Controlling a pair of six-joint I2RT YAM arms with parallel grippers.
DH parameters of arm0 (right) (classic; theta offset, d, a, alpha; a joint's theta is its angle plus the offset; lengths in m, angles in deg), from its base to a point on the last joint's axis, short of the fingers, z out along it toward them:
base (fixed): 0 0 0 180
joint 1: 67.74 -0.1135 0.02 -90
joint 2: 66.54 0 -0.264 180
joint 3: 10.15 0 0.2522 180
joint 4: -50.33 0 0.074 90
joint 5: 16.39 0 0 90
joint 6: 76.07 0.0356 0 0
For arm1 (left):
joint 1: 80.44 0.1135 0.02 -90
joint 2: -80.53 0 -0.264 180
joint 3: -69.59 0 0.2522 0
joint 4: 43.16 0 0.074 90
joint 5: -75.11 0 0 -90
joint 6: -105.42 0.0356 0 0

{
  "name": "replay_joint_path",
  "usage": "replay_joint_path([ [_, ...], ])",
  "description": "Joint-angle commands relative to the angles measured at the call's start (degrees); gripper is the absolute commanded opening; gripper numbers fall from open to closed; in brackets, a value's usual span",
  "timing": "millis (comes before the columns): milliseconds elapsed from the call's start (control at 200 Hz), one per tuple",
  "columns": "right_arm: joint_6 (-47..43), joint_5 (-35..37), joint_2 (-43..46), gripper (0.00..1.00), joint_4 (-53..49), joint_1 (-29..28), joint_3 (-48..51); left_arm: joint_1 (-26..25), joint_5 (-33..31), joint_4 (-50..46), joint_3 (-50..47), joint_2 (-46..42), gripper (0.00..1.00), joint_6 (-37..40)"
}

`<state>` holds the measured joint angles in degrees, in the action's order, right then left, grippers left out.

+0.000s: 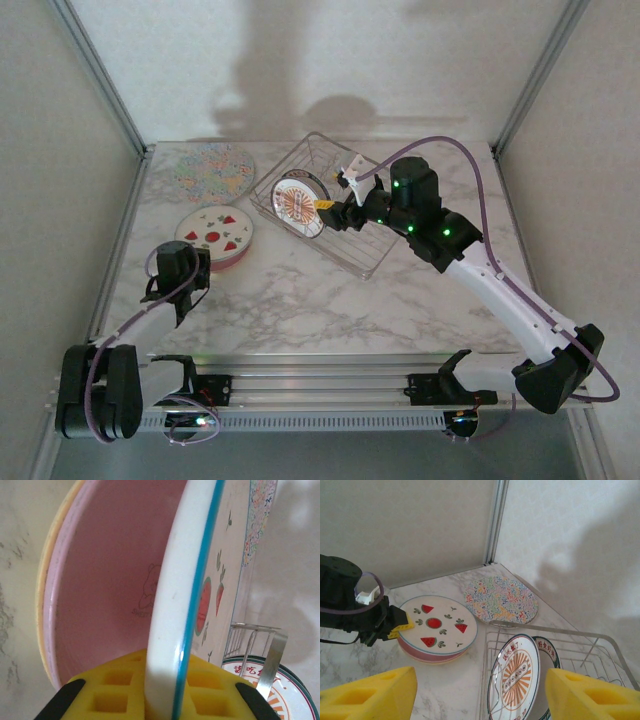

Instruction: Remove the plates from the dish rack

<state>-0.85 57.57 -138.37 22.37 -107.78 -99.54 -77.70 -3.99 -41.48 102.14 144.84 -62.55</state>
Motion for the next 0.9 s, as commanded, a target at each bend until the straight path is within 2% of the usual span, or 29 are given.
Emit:
replay_joint_path([
  [0, 0.46, 0.91, 0.16, 0.7, 0.31, -0.51, -0.92, 0.51, 1.07, 8.76, 0.71, -0.34, 0.01, 1.15],
  [375, 0.81, 0.96, -0.15, 0.7, 0.4, -0.57, -1.31, 0.51, 1.8, 7.76, 0.97, 0.74, 0.13, 1.26],
  [646, 0.77, 1.05, -0.18, 0.7, 0.15, -0.57, -1.49, 0.51, 1.76, 4.51, 2.76, 0.94, 0.34, 2.0],
  [891, 0.99, 1.12, -0.2, 0.7, 0.29, -0.57, -1.57, 0.51, 1.77, -0.96, 4.65, 0.95, 0.43, 2.74],
])
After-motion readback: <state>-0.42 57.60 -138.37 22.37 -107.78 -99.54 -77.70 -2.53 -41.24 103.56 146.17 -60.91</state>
